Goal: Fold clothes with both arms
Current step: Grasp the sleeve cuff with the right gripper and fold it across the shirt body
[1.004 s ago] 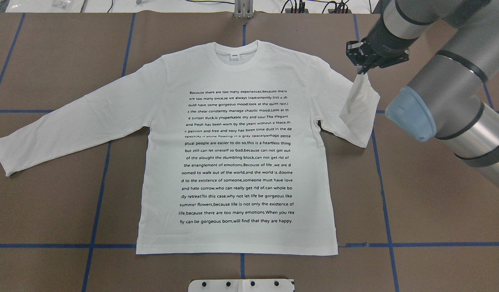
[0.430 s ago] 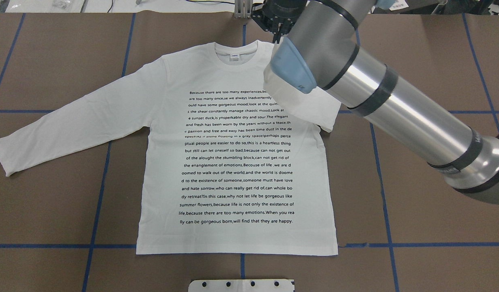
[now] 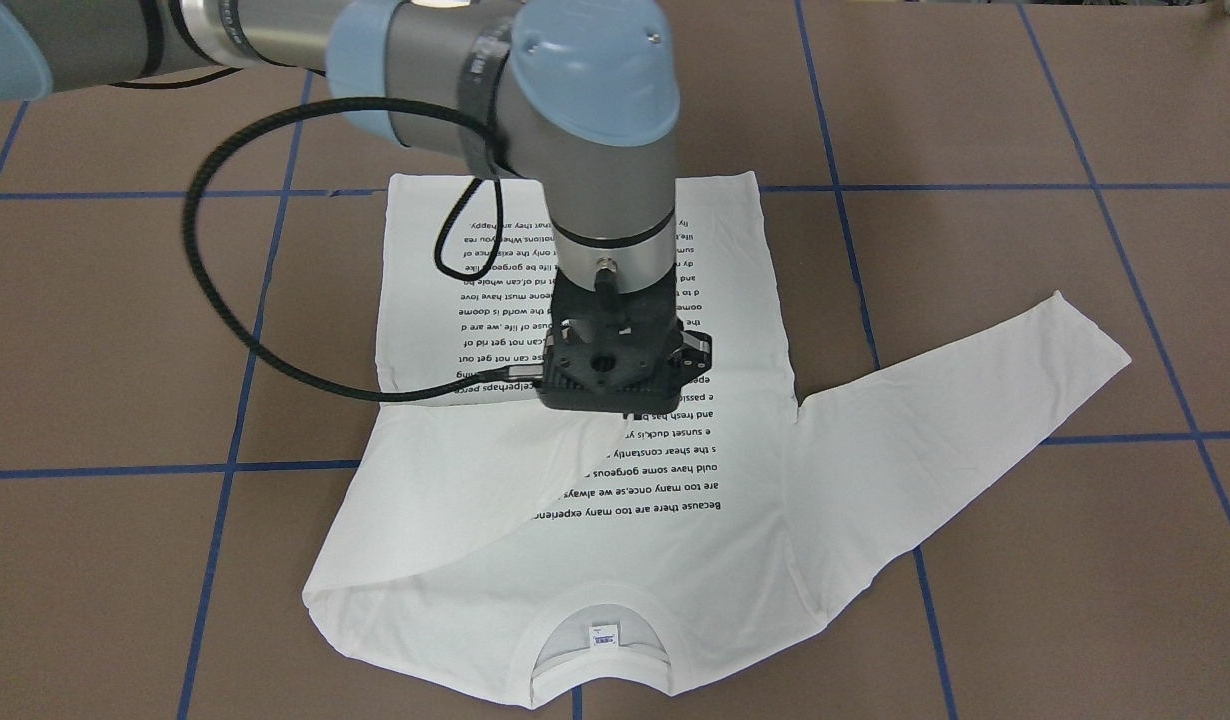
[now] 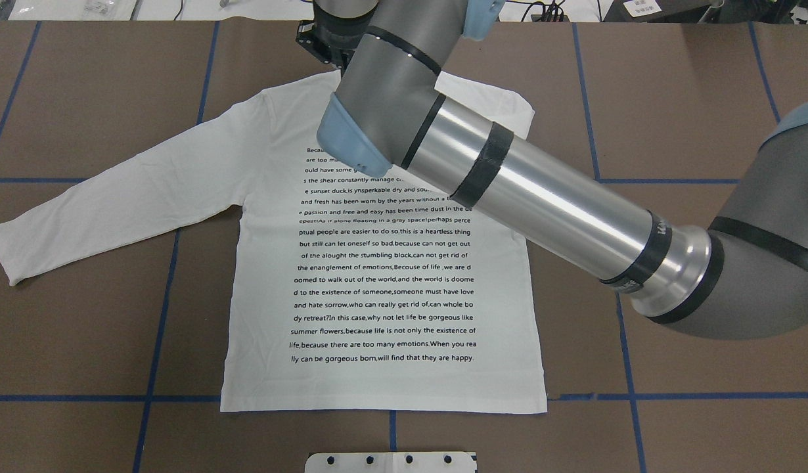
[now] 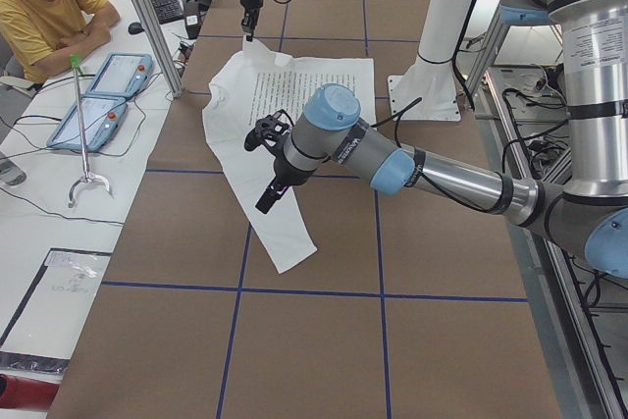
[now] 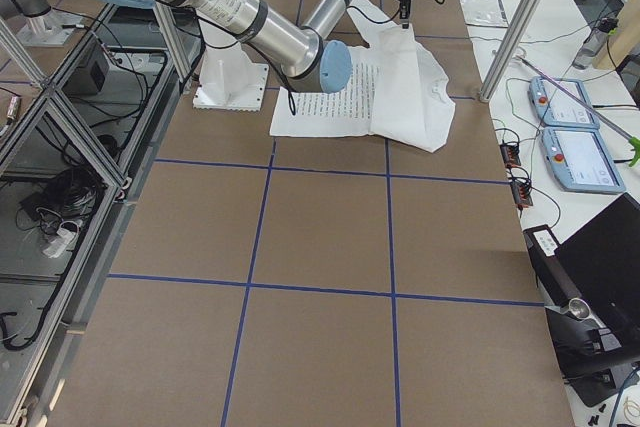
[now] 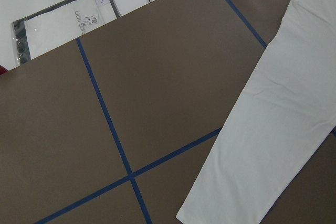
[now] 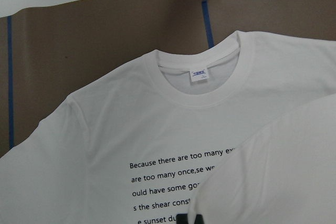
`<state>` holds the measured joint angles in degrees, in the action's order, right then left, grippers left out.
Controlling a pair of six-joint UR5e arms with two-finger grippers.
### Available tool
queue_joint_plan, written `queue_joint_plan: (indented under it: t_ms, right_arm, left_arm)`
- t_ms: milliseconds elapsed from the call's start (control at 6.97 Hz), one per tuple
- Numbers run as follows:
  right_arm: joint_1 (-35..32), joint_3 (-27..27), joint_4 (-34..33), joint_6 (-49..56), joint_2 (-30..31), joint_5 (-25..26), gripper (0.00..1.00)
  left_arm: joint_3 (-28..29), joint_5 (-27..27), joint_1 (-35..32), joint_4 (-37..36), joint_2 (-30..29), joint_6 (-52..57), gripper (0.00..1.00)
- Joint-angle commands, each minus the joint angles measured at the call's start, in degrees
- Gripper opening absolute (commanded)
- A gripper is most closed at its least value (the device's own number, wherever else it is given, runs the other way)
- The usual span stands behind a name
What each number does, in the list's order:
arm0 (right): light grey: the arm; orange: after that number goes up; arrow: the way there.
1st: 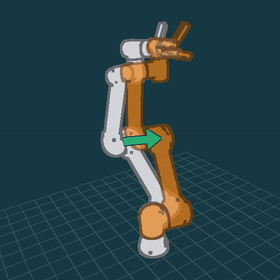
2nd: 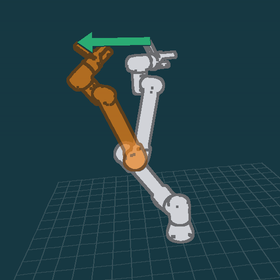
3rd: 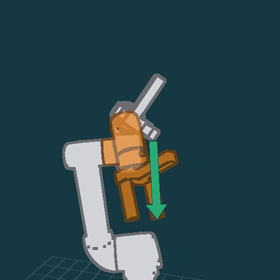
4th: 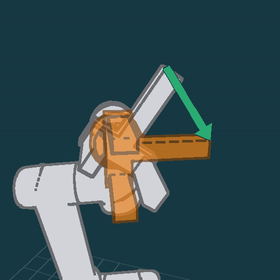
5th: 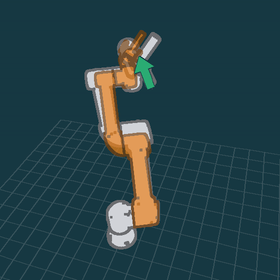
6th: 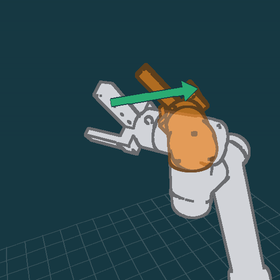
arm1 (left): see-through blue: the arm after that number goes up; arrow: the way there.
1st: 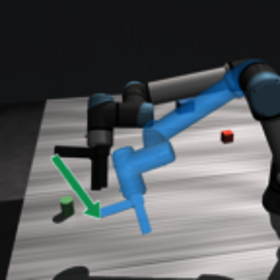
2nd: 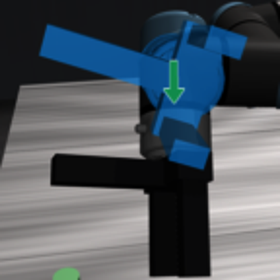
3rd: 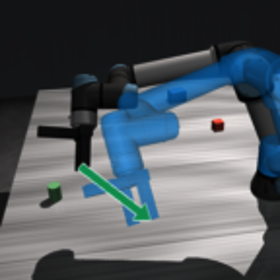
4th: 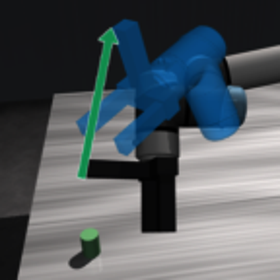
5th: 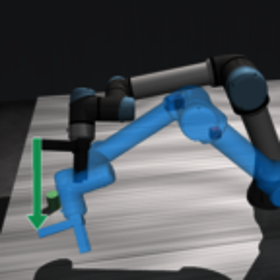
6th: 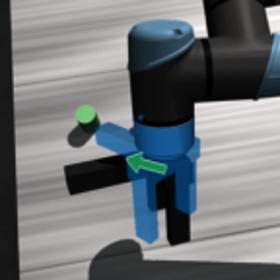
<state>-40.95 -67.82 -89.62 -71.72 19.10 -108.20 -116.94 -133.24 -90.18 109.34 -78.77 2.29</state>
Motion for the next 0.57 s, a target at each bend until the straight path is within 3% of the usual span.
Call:
queue_joint_plan:
  t_ms: [0,430]
  right_arm:
    - [6.92,5.23,6.54,-3.15,-1.96,10.08,0.0]
    - [8.26,10.58,8.84,-3.33,-6.07,12.13,0.0]
  left_arm:
    - [0.22,0.0,0.0,0.0,0.02,-0.01,1.0]
    - [0.58,0.0,0.0,0.0,0.02,-0.01,1.0]
